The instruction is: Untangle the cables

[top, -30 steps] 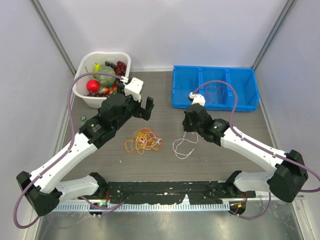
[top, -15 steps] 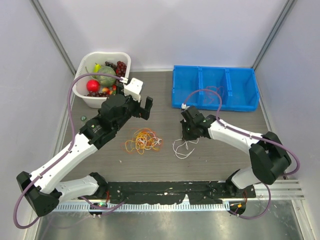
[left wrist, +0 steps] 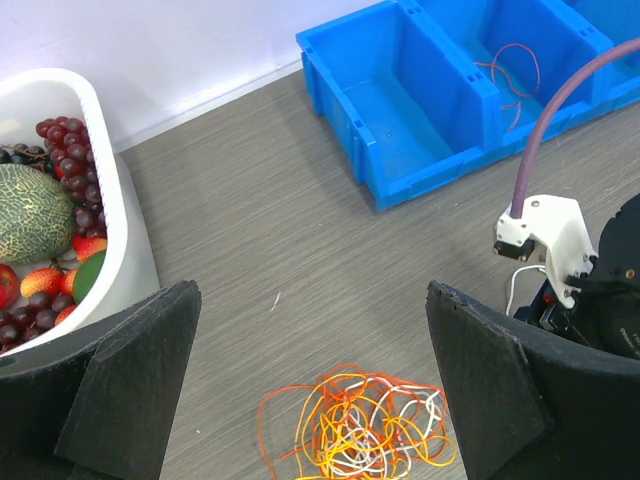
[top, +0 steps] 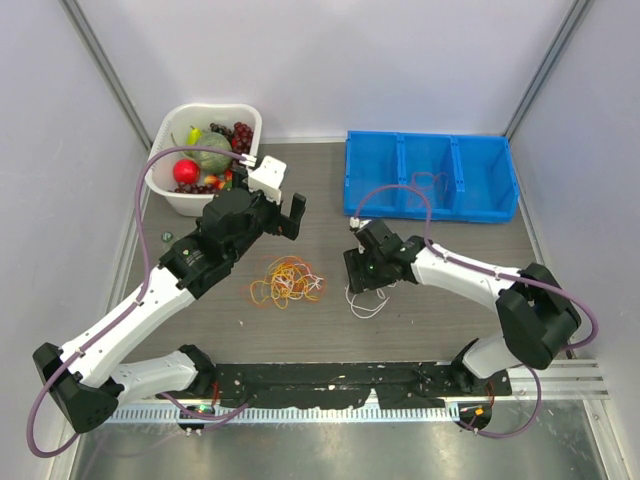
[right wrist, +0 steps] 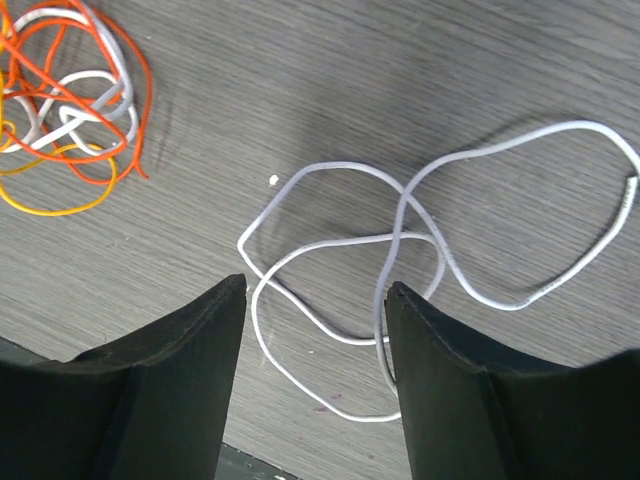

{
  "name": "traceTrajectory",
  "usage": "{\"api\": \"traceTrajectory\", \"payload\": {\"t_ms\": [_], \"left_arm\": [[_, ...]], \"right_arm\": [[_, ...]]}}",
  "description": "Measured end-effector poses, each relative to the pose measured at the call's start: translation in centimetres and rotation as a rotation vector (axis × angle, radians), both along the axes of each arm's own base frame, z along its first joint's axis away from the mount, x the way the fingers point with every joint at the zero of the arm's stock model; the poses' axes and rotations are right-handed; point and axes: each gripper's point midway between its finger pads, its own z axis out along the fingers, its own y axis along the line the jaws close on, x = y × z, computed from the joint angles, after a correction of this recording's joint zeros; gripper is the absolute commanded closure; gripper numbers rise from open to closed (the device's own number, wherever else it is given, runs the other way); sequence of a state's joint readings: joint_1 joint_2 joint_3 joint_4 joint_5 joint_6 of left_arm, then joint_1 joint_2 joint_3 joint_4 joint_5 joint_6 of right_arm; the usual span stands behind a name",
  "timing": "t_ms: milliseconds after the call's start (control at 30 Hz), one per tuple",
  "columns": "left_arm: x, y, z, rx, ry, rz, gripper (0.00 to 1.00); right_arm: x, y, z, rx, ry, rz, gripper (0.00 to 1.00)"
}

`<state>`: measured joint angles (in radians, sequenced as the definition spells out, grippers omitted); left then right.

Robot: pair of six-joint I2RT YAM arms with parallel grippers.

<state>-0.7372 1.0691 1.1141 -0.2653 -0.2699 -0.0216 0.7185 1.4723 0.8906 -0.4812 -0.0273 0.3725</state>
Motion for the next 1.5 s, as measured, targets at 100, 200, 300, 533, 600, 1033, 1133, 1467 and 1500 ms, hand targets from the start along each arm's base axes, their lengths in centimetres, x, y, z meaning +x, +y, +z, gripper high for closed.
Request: {"api": "traceTrajectory", "payload": {"t_ms": [100, 200, 300, 533, 600, 1033, 1133, 1467, 1500], "left_arm": [[0.0, 0.0, 0.0, 0.0, 0.0, 0.0, 0.0], [0.0, 0.0, 0.0, 0.0, 0.0, 0.0, 0.0], [0.0, 0.0, 0.0, 0.0, 0.0, 0.0, 0.0], [0.0, 0.0, 0.0, 0.0, 0.0, 0.0, 0.0], [0.0, 0.0, 0.0, 0.0, 0.0, 0.0, 0.0], [0.0, 0.0, 0.0, -0.001, 0.0, 0.0, 0.0], [0.0, 0.0, 0.0, -0.001, 0.0, 0.0, 0.0], [-0.1, 0.1, 0.1, -0.008, -0.003, 0.001, 0.0], [-0.2, 0.1, 0.2, -0.009, -0.004, 0.001, 0.0]], "right_arm": [[-0.3, 0.9, 0.0, 0.007, -0.016, 0.023, 0.34], [-0.3, 2.1, -0.1, 0.0, -0.059, 0.024, 0.34], [-0.5, 2.9, -0.7, -0.041, -0.1, 0.01, 0.35], [-0.4, 2.4, -2.2, -0.173, -0.195, -0.055, 0.54], [0.2, 2.4, -2.1, -0.172, -0.219, -0.077, 0.58], [1.5, 4.1, -3.5, -0.1, -0.256, -0.121, 0.99], [1.7, 4.3, -3.3, -0.092, -0.263, -0.128, 0.99], [5.0, 2.7, 7.2, 0.046, -0.442, -0.213, 0.99], [6.1, 2.5, 9.3, 0.078, -0.478, -0.237, 0.99]]}}
